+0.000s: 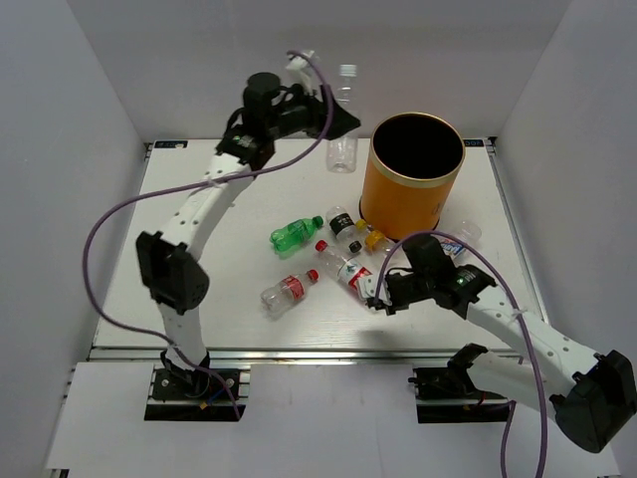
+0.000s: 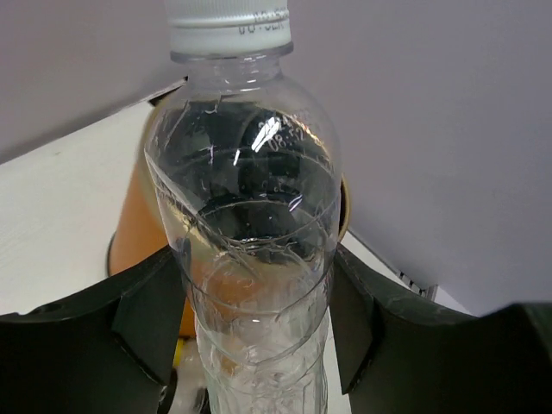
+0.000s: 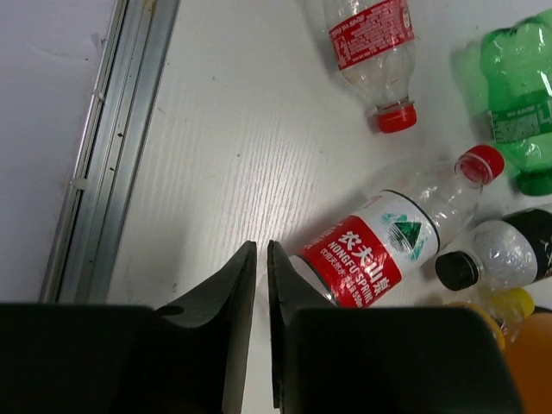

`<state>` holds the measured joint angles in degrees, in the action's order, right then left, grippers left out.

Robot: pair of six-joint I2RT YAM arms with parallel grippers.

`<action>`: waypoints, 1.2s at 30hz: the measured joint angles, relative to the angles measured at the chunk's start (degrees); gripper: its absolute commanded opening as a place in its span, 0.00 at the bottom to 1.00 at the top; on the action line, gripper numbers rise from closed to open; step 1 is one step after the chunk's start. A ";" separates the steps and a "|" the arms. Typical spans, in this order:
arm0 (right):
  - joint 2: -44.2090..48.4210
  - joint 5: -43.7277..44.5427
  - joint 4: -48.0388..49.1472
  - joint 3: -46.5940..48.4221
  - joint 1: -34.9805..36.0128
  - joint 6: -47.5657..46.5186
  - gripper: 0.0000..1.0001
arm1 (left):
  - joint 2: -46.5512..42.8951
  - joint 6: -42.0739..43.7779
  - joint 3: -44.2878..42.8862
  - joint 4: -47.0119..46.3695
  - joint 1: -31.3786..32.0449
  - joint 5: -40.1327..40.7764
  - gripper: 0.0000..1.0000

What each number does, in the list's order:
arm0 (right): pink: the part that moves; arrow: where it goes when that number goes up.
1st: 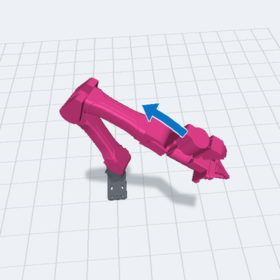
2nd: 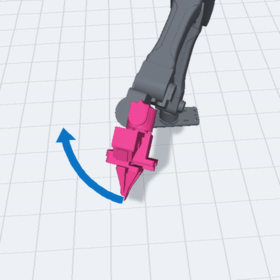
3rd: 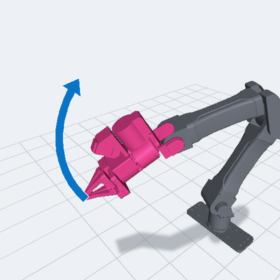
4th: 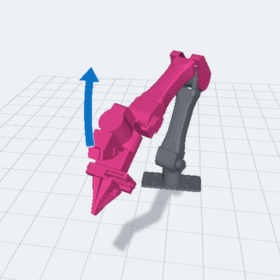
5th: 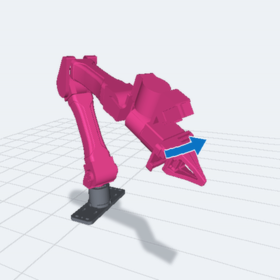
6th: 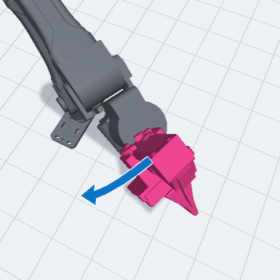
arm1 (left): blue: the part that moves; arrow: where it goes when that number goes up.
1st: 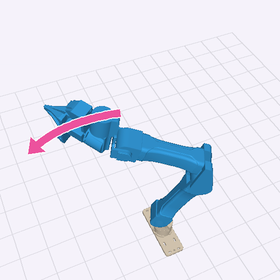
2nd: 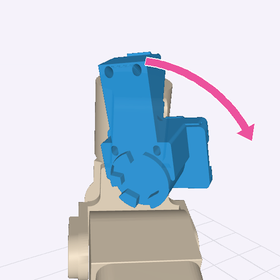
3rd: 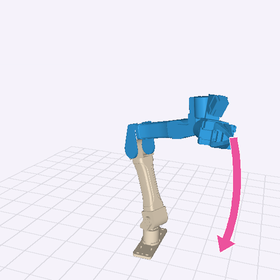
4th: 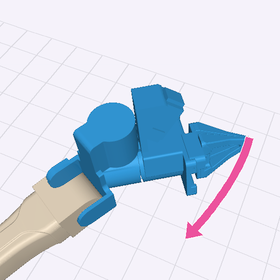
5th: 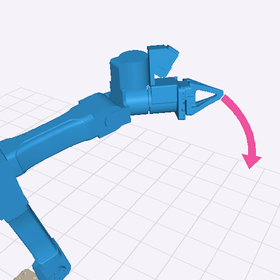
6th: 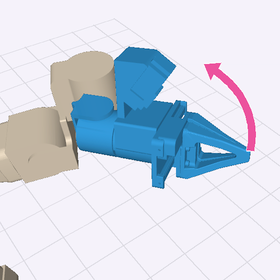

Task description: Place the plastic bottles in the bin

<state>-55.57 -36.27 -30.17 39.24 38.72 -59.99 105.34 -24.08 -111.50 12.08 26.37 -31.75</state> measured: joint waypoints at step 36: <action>13.97 23.61 5.70 -10.01 -0.90 16.31 0.76 | 23.89 -1.44 -22.71 -2.10 15.06 22.67 0.99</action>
<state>-41.60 -12.67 -24.47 29.23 37.82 -43.68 129.23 -25.52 -134.21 9.98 41.43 -9.08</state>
